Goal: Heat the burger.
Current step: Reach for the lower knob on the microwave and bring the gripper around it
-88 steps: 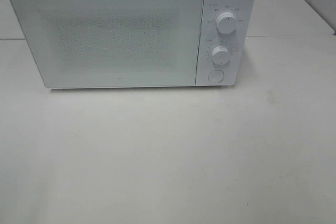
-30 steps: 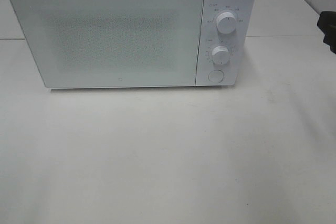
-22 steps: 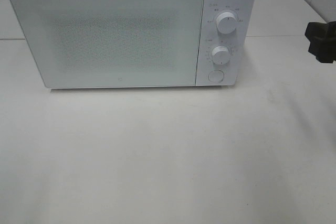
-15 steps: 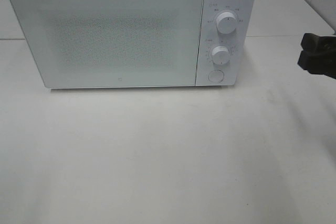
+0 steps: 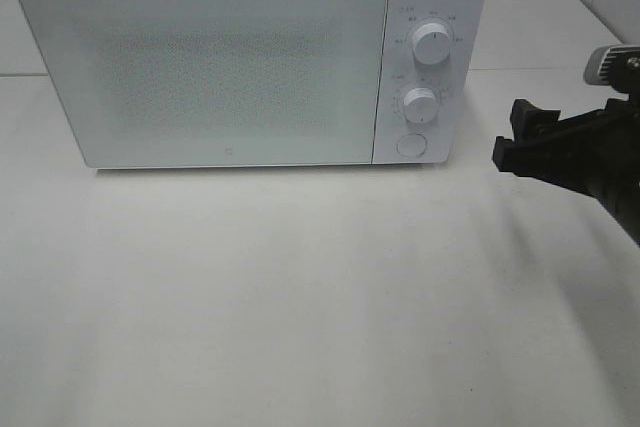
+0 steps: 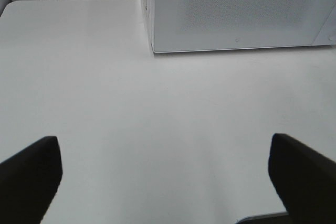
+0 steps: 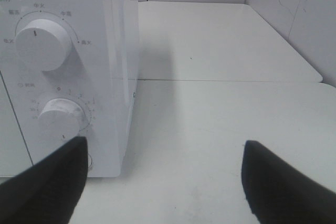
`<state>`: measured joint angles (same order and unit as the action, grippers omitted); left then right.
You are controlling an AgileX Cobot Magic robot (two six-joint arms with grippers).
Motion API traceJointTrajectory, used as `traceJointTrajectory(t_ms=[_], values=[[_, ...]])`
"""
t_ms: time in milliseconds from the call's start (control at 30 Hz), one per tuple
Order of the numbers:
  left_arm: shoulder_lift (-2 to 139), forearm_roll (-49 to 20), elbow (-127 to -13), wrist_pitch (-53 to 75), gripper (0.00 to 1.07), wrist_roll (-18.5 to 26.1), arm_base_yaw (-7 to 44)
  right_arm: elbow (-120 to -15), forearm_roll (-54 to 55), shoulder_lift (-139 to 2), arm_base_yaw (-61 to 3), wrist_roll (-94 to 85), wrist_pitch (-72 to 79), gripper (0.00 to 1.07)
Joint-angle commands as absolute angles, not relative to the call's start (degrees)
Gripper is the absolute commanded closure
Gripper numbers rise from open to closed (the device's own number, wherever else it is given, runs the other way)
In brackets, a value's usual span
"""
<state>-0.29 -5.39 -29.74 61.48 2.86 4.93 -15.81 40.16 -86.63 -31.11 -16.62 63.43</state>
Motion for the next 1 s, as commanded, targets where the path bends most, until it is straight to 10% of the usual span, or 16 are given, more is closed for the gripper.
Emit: traceJointTrajectory(t_ms=[33,1000], values=[[-1.60,-5.39,-29.56,61.13,0.06,2.46,4.93,-17.07,46.70,-90.01,-36.50,-17.82,67.32,0.28],[-1.60,-5.39,-29.56,61.13,0.06,2.52,4.93,-34.78,50.42,-108.46,-43.03,-19.08,69.39,0.31]])
